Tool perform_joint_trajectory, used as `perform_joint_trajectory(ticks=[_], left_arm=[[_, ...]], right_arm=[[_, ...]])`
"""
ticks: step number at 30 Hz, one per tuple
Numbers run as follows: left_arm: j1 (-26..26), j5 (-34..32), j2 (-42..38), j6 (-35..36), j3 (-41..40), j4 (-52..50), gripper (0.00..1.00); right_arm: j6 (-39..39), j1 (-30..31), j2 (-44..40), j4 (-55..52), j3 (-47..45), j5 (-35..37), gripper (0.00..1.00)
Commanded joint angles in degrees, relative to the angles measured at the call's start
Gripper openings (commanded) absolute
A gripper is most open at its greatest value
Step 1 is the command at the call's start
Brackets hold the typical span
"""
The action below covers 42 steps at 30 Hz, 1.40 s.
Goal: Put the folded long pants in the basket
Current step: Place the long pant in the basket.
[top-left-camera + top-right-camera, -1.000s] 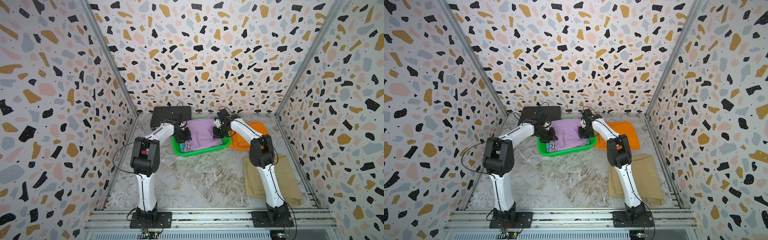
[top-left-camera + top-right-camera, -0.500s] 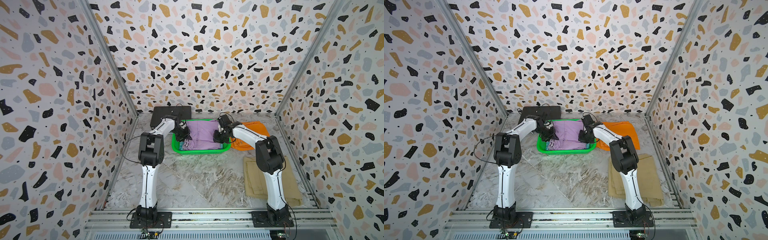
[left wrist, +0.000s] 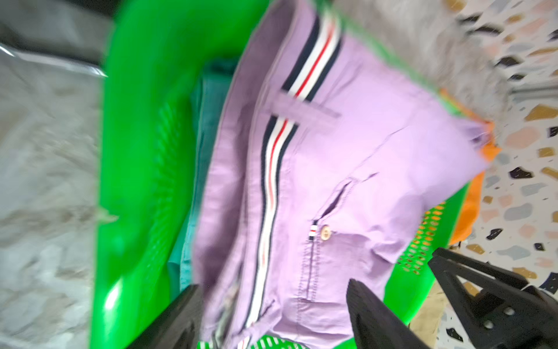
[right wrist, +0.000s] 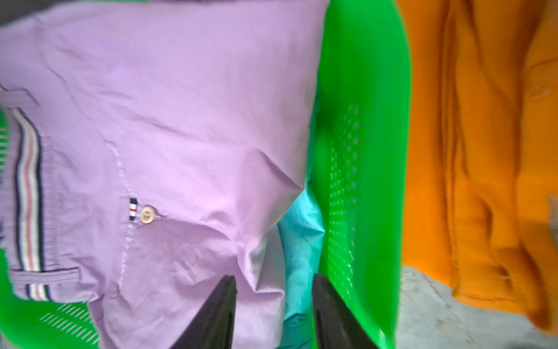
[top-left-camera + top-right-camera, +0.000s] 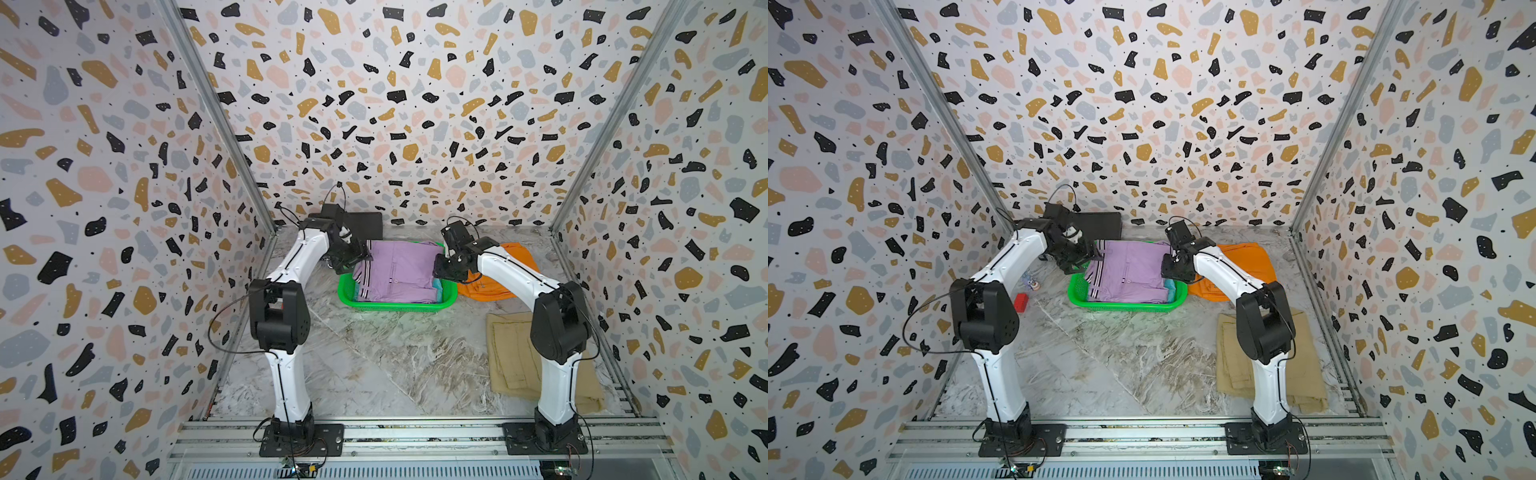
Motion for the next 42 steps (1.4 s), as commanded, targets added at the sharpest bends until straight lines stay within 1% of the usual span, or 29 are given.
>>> perform_joint_trajectory(ticks=[1, 3, 6, 10, 12, 14, 16, 19, 24, 26, 28, 30, 31, 33, 35, 37, 38, 39, 42], left_arm=[[0.08, -1.75, -1.16, 1.18, 7.67, -2.26, 0.75], [0.08, -0.04, 1.46, 1.22, 12.1, -2.57, 0.74], [0.08, 3.13, 7.74, 0.21, 17.88, -3.03, 0.73], [0.08, 7.83, 17.17, -1.39, 22.65, -2.76, 0.71], [-0.01, 10.11, 22.05, -1.88, 25.37, -2.6, 0.7], [-0.01, 10.87, 25.02, -2.39, 26.12, -2.64, 0.69], [-0.01, 10.69, 26.42, -2.52, 24.87, -2.2, 0.69], [0.0, 10.74, 27.09, -3.28, 20.86, 0.07, 0.69], [0.12, 8.34, 27.96, -3.46, 17.72, 1.09, 0.67], [0.17, 7.4, 26.99, -3.4, 16.61, 1.15, 0.67], [0.17, 6.97, 25.17, -3.3, 16.2, 1.1, 0.69], [0.17, 6.87, 22.99, -3.25, 16.28, 0.98, 0.72], [0.17, 6.9, 21.36, -3.21, 16.41, 0.94, 0.74], [0.17, 7.14, 17.6, -3.15, 16.73, 0.7, 0.8], [0.17, 7.15, 12.96, -2.64, 17.05, -0.1, 0.88], [0.17, 6.43, 7.94, -1.88, 16.86, -1.39, 0.98], [0.17, 6.22, 4.76, -1.46, 16.01, -1.94, 1.0], [0.17, 6.03, 1.79, -1.25, 14.56, -2.01, 1.0], [-0.3, 5.3, -10.55, -1.87, 4.1, -0.77, 1.0]], right_arm=[[-7.26, -0.16, -2.04, 0.97, 5.74, 1.88, 0.46], [-10.38, -0.18, 1.32, -0.86, 11.85, 2.63, 0.45], [-13.4, -0.14, 8.11, -3.82, 21.0, 3.28, 0.42], [-14.59, -0.2, 15.54, -4.77, 27.41, 4.64, 0.39], [-14.39, -0.36, 18.98, -6.69, 30.31, 3.69, 0.37], [-13.32, -0.32, 20.91, -7.64, 30.44, 1.31, 0.33], [-12.18, -0.24, 21.24, -6.57, 27.71, -0.38, 0.33], [-11.64, -0.21, 21.22, -5.14, 23.98, -0.08, 0.33], [-12.26, -0.22, 22.25, -5.68, 23.06, 0.79, 0.33], [-12.18, -0.21, 21.57, -5.63, 22.47, 1.15, 0.34], [-12.18, -0.25, 20.46, -5.27, 22.25, 1.2, 0.38], [-12.43, -0.21, 18.99, -5.09, 22.8, 0.99, 0.47], [-12.59, -0.23, 18.06, -4.85, 23.33, 0.64, 0.54], [-12.87, -0.28, 15.97, -4.67, 24.47, -0.39, 0.65], [-12.8, -0.3, 13.28, -4.42, 25.22, -1.4, 0.75], [-12.79, -0.32, 10.29, -4.33, 25.14, -2.32, 0.8], [-12.86, -0.36, 8.39, -4.32, 24.86, -2.76, 0.83], [-12.88, -0.36, 6.7, -4.23, 24.21, -3.03, 0.85], [-12.97, -0.63, -0.19, -3.16, 19.58, -3.65, 0.89]])
